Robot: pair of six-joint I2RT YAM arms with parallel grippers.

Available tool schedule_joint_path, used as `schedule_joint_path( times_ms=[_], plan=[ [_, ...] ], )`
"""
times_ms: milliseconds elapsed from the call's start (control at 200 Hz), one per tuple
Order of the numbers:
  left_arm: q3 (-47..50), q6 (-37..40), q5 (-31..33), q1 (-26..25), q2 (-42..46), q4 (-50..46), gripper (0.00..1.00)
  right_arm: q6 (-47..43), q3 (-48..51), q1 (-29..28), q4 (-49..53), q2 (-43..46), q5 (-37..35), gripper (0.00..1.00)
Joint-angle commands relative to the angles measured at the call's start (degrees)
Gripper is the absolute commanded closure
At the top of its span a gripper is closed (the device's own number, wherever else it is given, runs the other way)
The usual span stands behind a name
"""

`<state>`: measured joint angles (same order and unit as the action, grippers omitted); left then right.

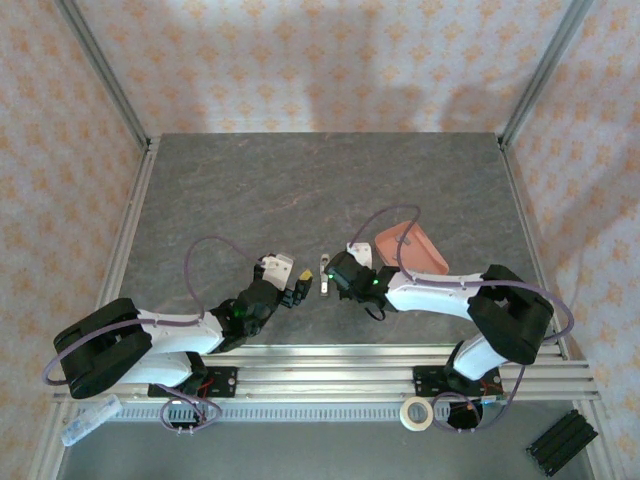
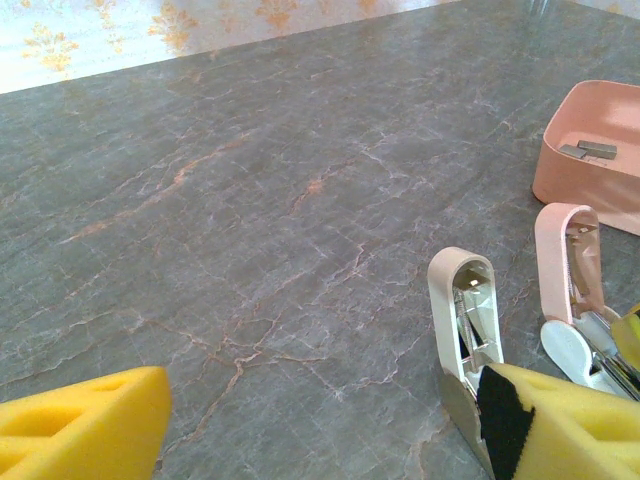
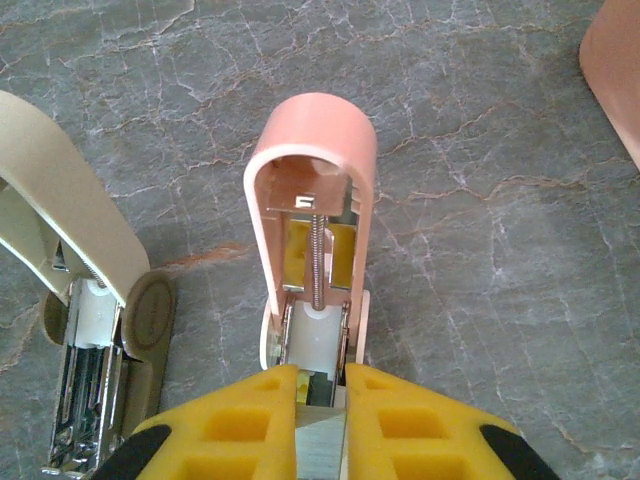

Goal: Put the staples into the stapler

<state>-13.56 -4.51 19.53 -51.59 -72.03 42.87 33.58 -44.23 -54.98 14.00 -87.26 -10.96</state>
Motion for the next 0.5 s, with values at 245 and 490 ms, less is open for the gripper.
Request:
schedule_joint_path(
  times_ms=[245, 490],
  plan=[
    [-1.18, -0.66, -0.15, 0.44, -0.50, -0.56, 0.18, 0.00, -0.01, -0.32, 0.64, 3.71, -2.18, 0.84],
    [-1.10, -0.67, -0.15, 0.43, -0.50, -0.52, 0.18, -0.01, -0.60, -0.34, -0.15, 1.02, -1.18, 0.84]
  ],
)
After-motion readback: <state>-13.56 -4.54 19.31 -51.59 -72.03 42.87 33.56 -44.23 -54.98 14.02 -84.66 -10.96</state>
